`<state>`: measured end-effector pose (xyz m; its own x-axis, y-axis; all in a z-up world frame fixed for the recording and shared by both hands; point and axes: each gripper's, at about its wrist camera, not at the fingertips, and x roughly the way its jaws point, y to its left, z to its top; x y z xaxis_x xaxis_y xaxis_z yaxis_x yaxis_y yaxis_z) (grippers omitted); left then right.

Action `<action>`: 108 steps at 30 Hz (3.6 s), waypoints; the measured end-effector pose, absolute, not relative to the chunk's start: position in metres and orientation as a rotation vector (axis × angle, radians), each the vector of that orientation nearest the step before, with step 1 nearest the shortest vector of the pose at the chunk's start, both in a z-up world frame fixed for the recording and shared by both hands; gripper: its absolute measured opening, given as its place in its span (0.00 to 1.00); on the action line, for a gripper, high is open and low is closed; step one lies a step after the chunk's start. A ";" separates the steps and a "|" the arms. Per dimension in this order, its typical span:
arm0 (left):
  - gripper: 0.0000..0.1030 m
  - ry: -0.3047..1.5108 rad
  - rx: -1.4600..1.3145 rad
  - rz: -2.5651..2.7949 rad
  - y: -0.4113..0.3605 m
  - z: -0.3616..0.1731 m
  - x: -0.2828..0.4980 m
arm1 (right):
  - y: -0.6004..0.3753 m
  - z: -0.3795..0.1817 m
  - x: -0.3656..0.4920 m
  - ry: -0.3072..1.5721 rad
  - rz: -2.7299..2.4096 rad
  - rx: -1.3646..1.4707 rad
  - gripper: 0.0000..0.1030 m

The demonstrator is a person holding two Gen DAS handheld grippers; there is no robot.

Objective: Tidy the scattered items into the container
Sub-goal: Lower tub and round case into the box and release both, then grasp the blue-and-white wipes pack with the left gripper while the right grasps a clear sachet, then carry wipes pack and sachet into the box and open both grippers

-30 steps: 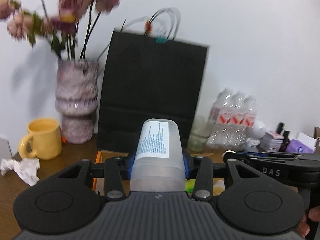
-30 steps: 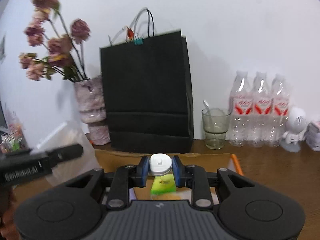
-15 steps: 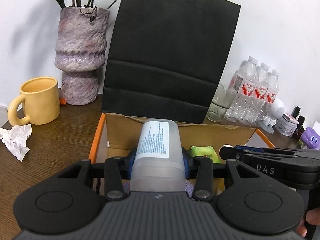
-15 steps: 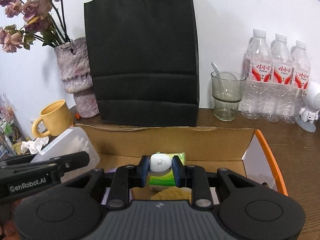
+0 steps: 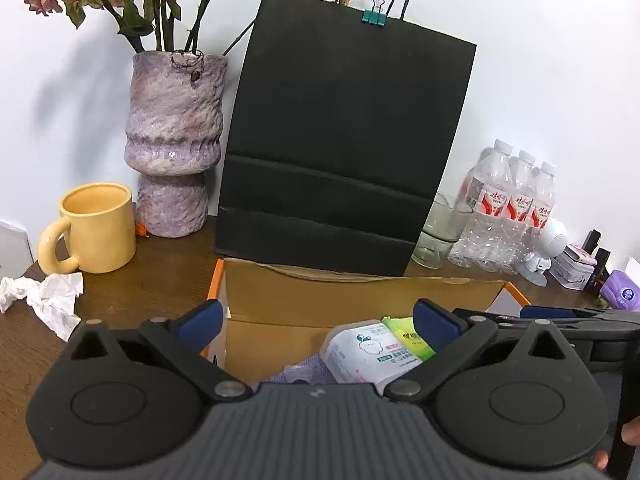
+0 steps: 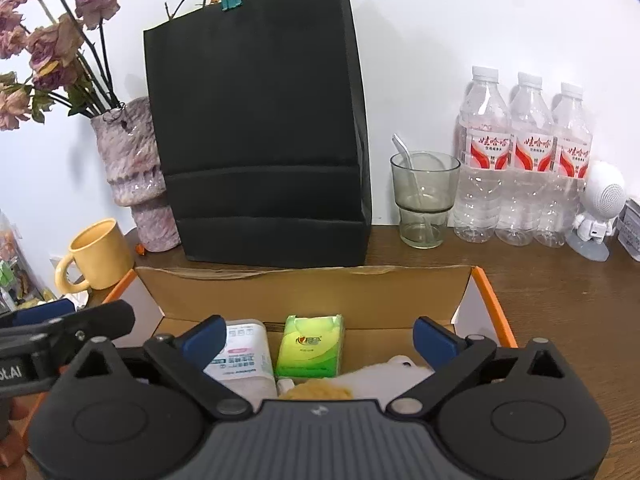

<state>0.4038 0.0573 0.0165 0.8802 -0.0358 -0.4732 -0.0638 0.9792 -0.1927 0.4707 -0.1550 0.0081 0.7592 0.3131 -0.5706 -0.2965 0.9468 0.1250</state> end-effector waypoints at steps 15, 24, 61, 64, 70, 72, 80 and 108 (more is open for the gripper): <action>1.00 0.368 -0.172 -0.005 0.074 0.045 0.339 | -0.188 0.039 0.416 0.516 0.363 -0.018 0.98; 1.00 0.393 -0.071 0.016 0.090 0.025 0.267 | -0.239 0.036 0.323 0.431 0.348 -0.071 1.00; 0.22 0.643 -0.169 -0.028 0.084 -0.048 0.251 | -0.260 -0.055 0.305 0.691 0.236 -0.025 0.11; 0.21 0.629 -0.173 -0.029 0.084 -0.046 0.247 | -0.260 -0.054 0.304 0.691 0.237 -0.022 0.11; 0.21 0.547 -0.218 -0.062 0.087 -0.028 0.222 | -0.262 -0.046 0.292 0.667 0.264 -0.005 0.09; 0.21 0.511 -0.234 -0.075 0.088 -0.017 0.214 | -0.263 -0.037 0.283 0.636 0.279 0.004 0.09; 0.21 0.325 -0.132 -0.094 0.082 0.048 0.234 | -0.255 0.020 0.283 0.474 0.355 -0.005 0.09; 1.00 0.480 -0.143 -0.029 0.048 0.016 0.394 | -0.164 0.002 0.450 0.597 0.329 -0.068 0.99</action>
<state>0.3937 0.0485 0.0160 0.8869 -0.0617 -0.4578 -0.0056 0.9895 -0.1444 0.4502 -0.1637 0.0024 0.7767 0.2846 -0.5619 -0.3238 0.9456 0.0313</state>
